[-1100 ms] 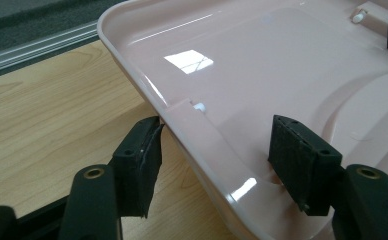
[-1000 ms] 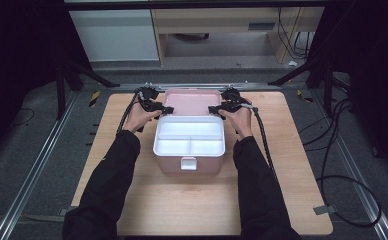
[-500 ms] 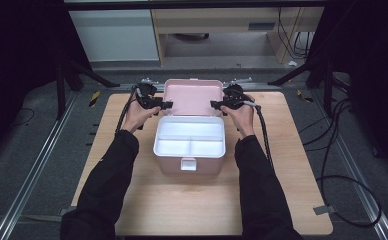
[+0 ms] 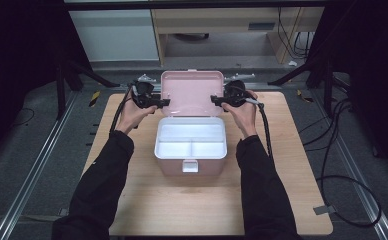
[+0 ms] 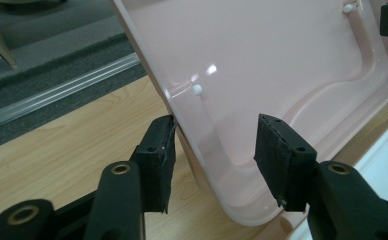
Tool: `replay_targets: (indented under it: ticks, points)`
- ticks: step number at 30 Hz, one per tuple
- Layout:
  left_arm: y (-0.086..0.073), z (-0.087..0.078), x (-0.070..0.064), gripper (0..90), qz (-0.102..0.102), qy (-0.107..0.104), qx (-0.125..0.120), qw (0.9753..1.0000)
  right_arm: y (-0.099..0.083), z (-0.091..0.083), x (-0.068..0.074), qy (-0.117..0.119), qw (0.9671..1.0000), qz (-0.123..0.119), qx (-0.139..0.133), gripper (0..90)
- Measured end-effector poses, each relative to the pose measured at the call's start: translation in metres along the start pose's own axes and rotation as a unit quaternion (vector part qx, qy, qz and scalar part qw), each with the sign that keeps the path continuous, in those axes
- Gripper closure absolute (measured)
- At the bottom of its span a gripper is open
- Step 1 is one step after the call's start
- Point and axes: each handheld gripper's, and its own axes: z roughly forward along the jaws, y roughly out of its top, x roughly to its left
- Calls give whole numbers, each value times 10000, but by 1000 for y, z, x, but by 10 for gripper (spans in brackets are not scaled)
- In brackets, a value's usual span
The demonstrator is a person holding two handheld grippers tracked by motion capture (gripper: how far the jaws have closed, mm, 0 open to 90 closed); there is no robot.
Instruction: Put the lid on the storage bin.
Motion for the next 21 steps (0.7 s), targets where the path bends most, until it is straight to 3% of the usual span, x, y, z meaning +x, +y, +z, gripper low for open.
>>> replay_targets:
  ticks: [9, 19, 21]
  points:
    - [4, -15, -7, 534, 168, 30, -142, 9998, 6, -19, 6, -30, 9997, -123, -226, 461]
    - [6, -30, -23, 580, 552, 95, -9, 9984, -1, -44, 14, -85, 9988, -367, -307, 471]
    - [8, -32, -26, 581, 588, 134, -91, 9981, -1, -49, 15, -99, 9986, -398, -348, 476]
